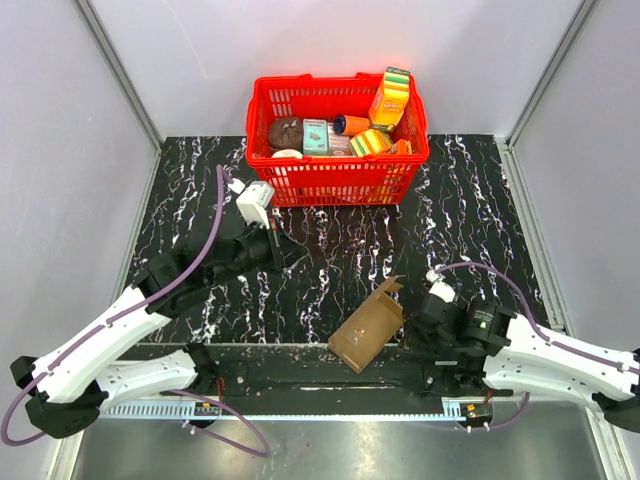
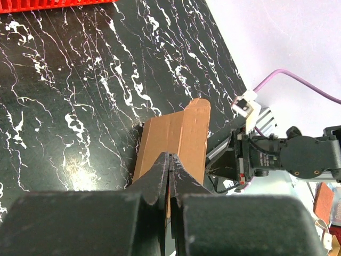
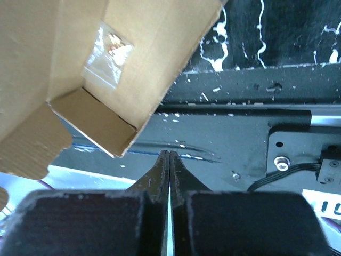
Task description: Fold the paper box
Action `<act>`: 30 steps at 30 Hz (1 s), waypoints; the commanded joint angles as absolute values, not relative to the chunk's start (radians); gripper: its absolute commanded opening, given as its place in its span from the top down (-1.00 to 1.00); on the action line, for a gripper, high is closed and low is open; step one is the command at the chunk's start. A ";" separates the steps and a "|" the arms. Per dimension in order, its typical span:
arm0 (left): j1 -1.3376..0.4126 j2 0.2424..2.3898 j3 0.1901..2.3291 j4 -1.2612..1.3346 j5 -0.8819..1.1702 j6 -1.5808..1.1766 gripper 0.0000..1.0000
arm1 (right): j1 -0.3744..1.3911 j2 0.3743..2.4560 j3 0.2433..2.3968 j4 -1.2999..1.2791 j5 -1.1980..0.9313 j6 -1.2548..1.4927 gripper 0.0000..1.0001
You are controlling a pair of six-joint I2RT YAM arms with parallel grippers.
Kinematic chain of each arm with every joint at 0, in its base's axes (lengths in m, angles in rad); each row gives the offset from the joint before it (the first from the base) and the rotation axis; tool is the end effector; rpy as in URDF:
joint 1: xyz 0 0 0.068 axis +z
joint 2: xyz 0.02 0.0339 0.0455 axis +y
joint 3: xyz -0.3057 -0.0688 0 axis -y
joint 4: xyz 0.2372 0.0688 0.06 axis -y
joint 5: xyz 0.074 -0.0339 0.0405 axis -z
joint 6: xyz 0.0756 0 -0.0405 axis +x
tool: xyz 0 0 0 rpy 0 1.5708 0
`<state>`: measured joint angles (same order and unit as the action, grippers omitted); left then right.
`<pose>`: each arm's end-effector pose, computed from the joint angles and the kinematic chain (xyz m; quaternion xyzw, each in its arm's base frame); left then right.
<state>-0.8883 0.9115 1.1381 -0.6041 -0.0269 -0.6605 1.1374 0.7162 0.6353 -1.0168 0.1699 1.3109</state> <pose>0.1211 -0.1457 0.4118 0.0865 0.8226 -0.3849 0.4094 0.0529 0.0839 0.2226 0.1037 0.9633 0.1916 0.1569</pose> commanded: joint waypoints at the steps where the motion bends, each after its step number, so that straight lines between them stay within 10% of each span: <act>1: -0.884 0.907 1.132 -0.565 -0.021 -0.676 1.00 | 1.143 0.779 0.606 -0.979 0.045 1.244 1.00; 30: -0.848 0.844 1.085 -0.627 -0.113 -0.675 1.00 | 1.255 1.253 0.319 0.258 0.270 1.490 1.00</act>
<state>-0.8616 0.8703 1.0859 -0.6174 -0.0654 -0.6884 1.2297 1.1801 0.3164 0.0063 0.1654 1.4391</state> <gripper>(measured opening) 0.016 0.009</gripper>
